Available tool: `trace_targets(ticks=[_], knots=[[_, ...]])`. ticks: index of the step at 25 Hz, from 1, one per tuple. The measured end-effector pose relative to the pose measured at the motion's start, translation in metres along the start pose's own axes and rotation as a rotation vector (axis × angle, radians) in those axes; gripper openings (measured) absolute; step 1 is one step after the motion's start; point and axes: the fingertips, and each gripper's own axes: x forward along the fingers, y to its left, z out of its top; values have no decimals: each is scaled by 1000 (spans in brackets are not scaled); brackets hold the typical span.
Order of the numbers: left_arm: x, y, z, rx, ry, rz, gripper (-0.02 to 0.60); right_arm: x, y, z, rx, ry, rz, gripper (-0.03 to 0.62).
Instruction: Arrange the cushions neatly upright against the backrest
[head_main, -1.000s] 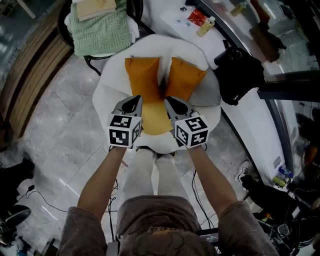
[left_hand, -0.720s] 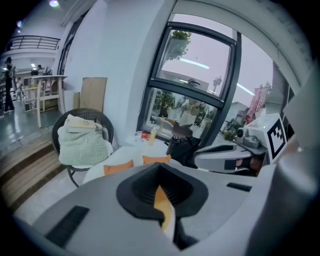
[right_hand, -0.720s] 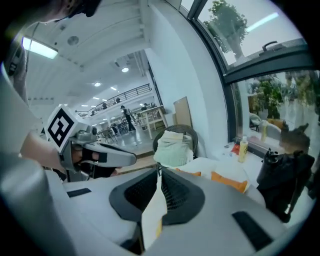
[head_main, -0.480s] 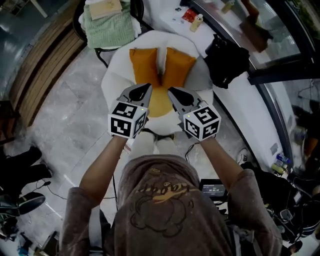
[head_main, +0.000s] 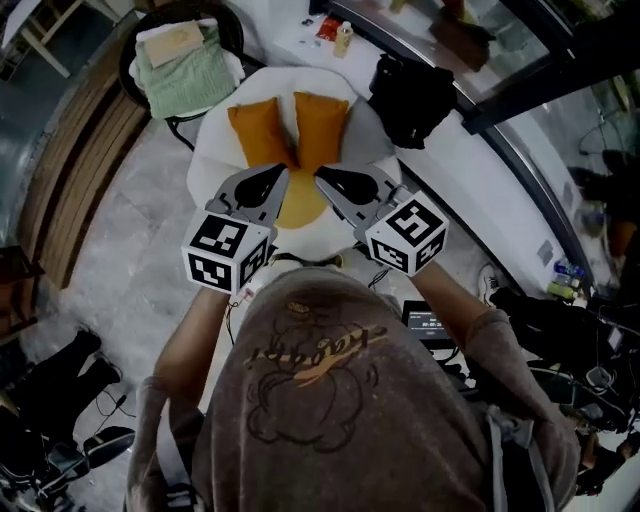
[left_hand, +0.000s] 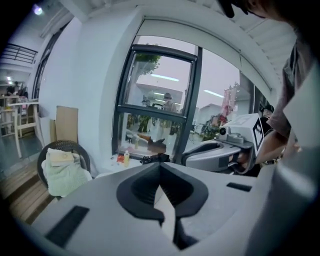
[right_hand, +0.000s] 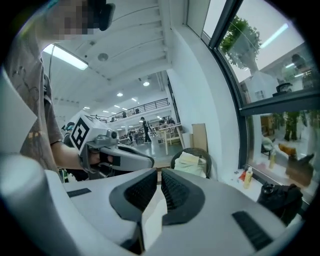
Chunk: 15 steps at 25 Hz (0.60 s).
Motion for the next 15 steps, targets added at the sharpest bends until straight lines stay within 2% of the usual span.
trace_targets(ticks=[3, 7, 15], knots=[[-10, -15, 12, 33, -51, -39, 5, -12, 17, 11, -62, -31, 52, 40], [-20, -29, 16, 23, -100, -86, 5, -27, 32, 24, -92, -68, 127, 40], [-20, -48, 3, 16, -114, -127, 5, -48, 42, 19, -106, -77, 146, 40]])
